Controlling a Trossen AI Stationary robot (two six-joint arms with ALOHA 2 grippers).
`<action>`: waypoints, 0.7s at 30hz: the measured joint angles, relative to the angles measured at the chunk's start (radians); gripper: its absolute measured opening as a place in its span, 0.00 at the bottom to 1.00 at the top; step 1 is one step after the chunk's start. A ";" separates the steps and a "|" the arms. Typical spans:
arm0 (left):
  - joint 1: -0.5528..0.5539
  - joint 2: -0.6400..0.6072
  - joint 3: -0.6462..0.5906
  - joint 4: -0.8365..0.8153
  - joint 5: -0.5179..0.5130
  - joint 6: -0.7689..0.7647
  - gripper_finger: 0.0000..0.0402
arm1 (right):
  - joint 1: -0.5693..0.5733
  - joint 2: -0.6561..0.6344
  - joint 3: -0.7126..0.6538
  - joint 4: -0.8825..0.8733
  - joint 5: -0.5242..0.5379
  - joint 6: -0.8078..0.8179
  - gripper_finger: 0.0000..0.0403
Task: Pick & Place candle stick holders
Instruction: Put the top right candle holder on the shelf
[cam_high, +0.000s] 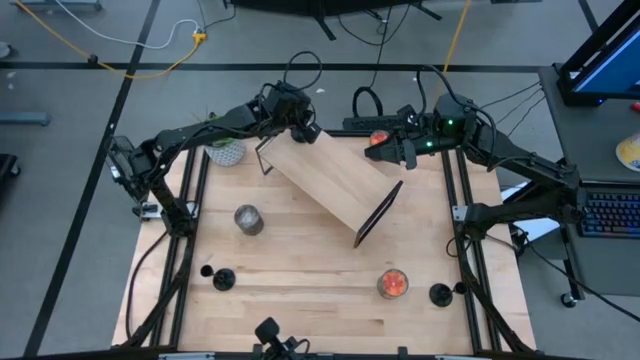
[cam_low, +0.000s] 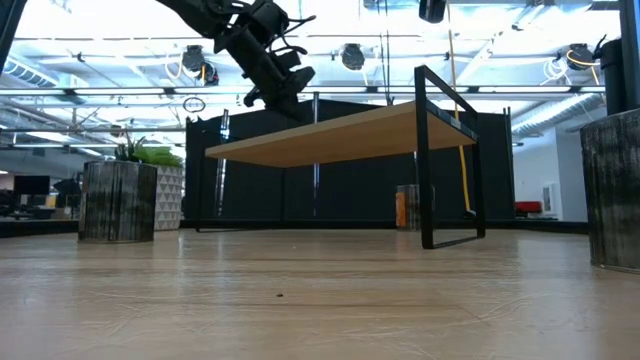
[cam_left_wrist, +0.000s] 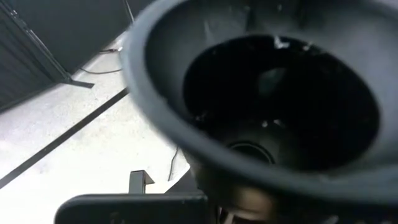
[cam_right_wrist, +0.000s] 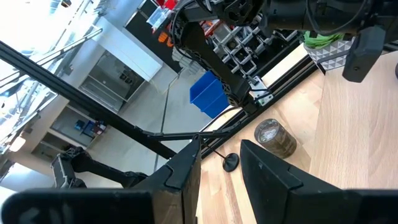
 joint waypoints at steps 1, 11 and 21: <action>0.000 0.000 0.000 -0.001 -0.005 0.000 0.05 | 0.000 0.000 0.000 0.000 0.000 0.000 0.26; 0.000 0.000 0.000 -0.065 -0.050 0.002 0.22 | 0.000 0.000 0.000 0.000 0.001 0.000 0.26; 0.000 0.000 0.000 -0.080 -0.055 0.001 0.41 | 0.000 0.000 0.000 0.000 0.001 0.000 0.26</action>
